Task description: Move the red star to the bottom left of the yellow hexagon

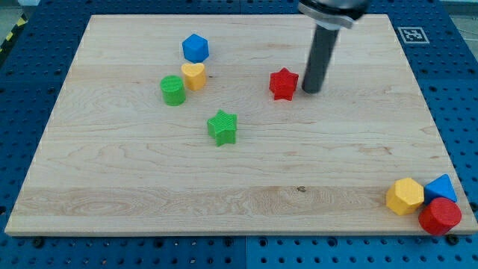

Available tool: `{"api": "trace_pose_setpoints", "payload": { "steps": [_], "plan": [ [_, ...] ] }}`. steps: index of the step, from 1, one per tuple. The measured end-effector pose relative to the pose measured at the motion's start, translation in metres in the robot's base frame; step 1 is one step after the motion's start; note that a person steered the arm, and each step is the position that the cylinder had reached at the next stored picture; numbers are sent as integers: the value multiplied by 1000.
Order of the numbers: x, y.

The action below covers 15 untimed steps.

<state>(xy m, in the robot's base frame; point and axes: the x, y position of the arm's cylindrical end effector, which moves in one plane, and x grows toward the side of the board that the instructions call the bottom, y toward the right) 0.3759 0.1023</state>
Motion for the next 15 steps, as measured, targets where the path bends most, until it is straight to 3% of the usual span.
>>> {"api": "trace_pose_setpoints", "payload": {
  "steps": [2, 3, 7, 15],
  "plan": [
    [-73, -64],
    [-81, -81],
    [-14, -79],
    [-19, -53]
  ]
}}
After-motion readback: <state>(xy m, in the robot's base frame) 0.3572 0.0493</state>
